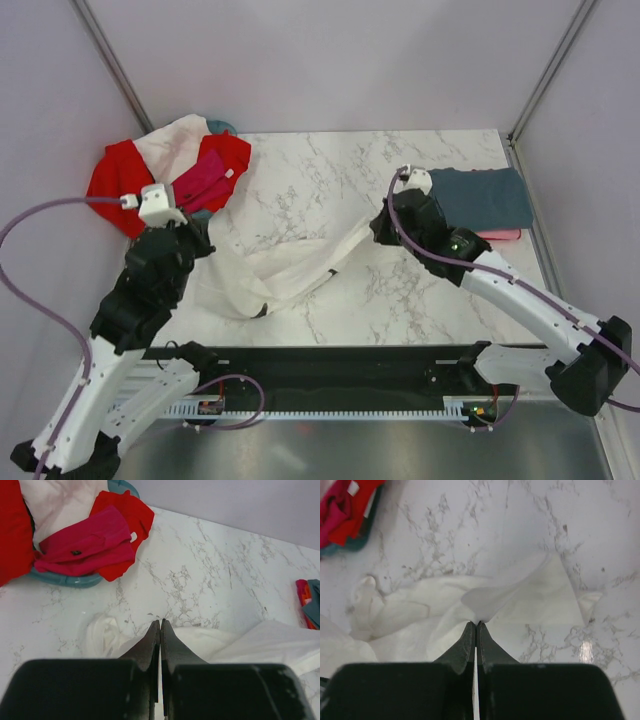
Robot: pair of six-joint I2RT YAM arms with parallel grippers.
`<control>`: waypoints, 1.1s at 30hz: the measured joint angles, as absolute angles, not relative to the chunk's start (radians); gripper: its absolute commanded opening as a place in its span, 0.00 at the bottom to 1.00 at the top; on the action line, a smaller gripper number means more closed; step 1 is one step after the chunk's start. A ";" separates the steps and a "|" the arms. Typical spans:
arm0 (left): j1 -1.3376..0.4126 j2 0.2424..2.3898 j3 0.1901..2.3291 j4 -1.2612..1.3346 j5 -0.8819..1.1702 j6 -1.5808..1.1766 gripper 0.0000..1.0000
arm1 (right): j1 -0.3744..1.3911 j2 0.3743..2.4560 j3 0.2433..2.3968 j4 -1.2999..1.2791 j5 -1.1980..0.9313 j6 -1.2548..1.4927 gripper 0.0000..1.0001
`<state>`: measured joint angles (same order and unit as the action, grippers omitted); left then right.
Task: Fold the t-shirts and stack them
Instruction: Flatten the tshirt out
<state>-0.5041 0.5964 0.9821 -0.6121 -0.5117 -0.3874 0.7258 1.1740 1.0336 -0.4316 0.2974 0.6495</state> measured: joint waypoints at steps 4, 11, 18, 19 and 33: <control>-0.504 0.888 1.222 -0.645 -0.521 -0.356 0.02 | 0.677 1.257 1.248 -0.435 0.310 0.620 0.00; -0.504 1.106 1.639 -0.752 -0.548 -0.332 0.02 | 0.591 1.280 1.511 -0.443 0.281 0.598 0.00; -0.504 0.811 1.824 -0.567 -0.511 -0.278 0.02 | 0.592 0.912 1.454 -0.375 0.301 0.595 0.00; -0.504 0.759 1.823 -0.530 -0.499 -0.271 0.02 | 0.592 0.855 1.441 -0.363 0.309 0.595 0.00; -0.504 0.866 1.972 -0.287 -0.451 -0.245 0.02 | 0.592 0.678 1.474 -0.344 0.375 0.587 0.00</control>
